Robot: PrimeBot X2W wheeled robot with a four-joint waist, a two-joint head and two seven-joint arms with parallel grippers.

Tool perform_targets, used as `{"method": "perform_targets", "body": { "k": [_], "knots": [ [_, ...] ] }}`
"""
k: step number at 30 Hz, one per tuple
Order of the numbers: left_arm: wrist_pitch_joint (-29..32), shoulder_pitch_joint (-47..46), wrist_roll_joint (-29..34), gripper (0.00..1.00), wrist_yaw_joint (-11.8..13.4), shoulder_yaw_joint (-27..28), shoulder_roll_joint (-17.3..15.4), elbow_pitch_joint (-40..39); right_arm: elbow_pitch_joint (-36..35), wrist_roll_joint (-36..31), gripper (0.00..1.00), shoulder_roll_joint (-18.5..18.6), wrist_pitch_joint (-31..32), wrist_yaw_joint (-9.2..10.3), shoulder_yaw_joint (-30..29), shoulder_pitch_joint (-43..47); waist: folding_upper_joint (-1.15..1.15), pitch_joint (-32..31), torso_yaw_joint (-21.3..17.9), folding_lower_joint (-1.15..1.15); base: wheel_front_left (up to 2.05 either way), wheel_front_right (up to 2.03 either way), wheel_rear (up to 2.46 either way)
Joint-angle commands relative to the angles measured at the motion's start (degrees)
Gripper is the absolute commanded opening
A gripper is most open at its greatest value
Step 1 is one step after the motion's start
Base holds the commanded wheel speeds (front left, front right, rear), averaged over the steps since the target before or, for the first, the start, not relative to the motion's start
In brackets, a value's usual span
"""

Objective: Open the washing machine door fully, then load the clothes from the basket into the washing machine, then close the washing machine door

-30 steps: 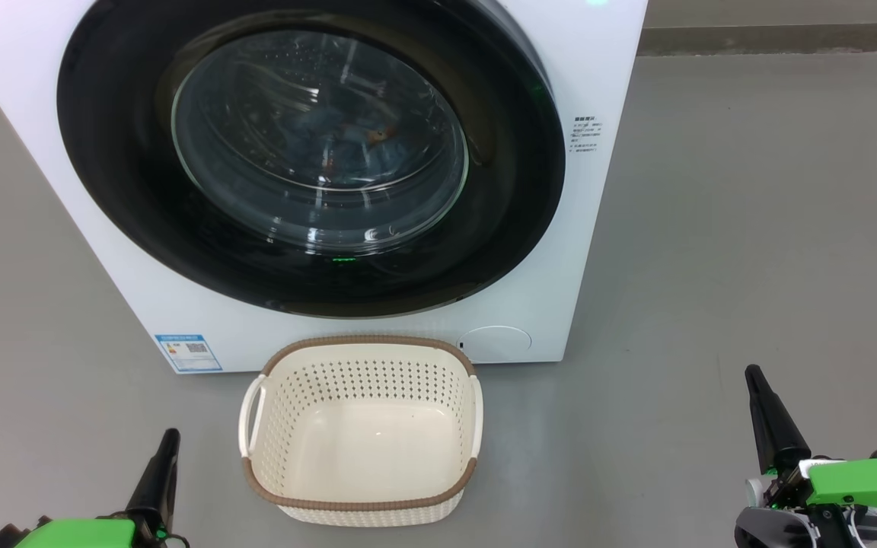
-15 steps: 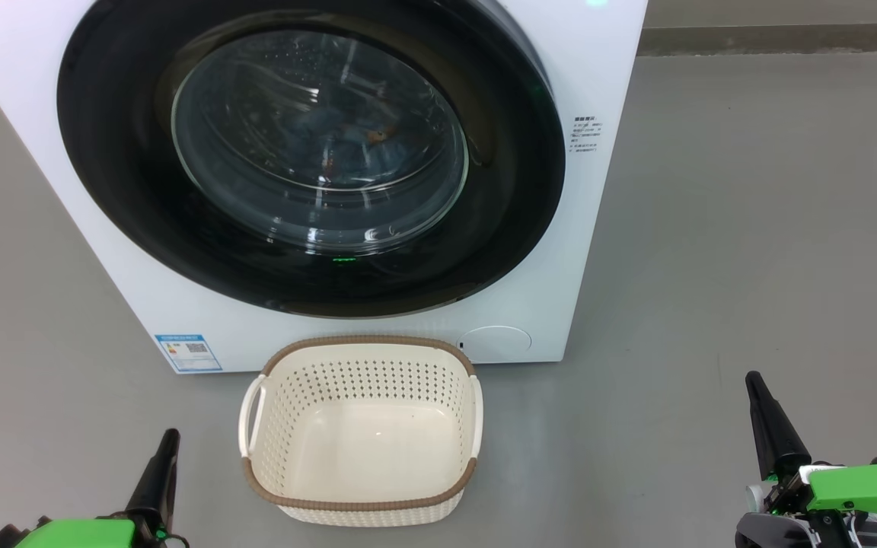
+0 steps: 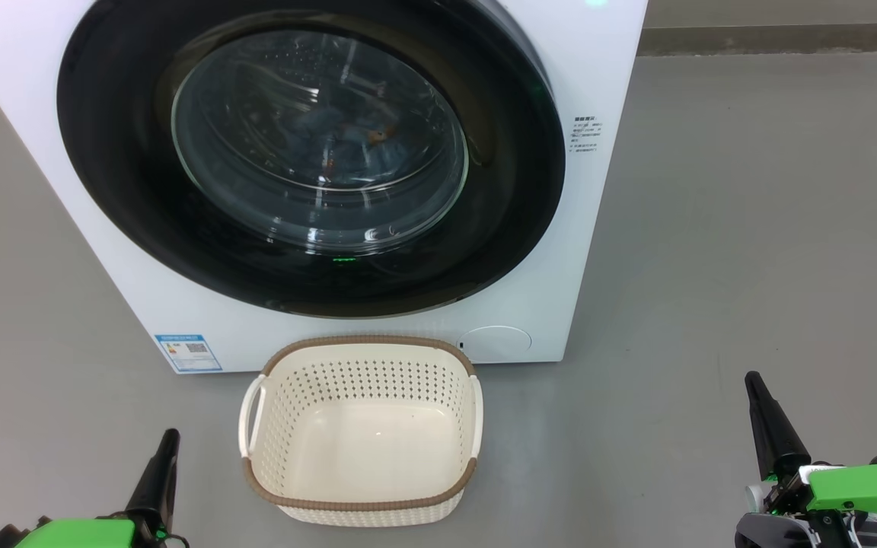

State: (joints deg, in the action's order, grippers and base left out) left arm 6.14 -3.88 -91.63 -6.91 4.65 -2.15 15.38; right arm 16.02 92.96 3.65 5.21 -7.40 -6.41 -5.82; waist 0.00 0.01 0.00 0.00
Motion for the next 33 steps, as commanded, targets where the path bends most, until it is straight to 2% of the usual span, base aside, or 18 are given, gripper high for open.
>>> {"method": "perform_targets", "body": {
  "k": [1,33],
  "knots": [
    [0.4,-2.8,-0.5,0.0,-0.5,2.0,-0.7,-1.0,-1.7,0.2,0.0,0.1,0.3,-0.09,1.1,-0.7,0.0,0.0,0.0,0.0,0.0,0.0,0.0],
    [0.4,-2.8,-0.5,0.0,-0.5,2.0,-0.7,-1.0,-1.7,0.0,0.0,0.0,0.5,-0.09,0.9,-0.7,0.0,0.0,0.0,0.0,0.0,0.0,0.0]
  ]
}}
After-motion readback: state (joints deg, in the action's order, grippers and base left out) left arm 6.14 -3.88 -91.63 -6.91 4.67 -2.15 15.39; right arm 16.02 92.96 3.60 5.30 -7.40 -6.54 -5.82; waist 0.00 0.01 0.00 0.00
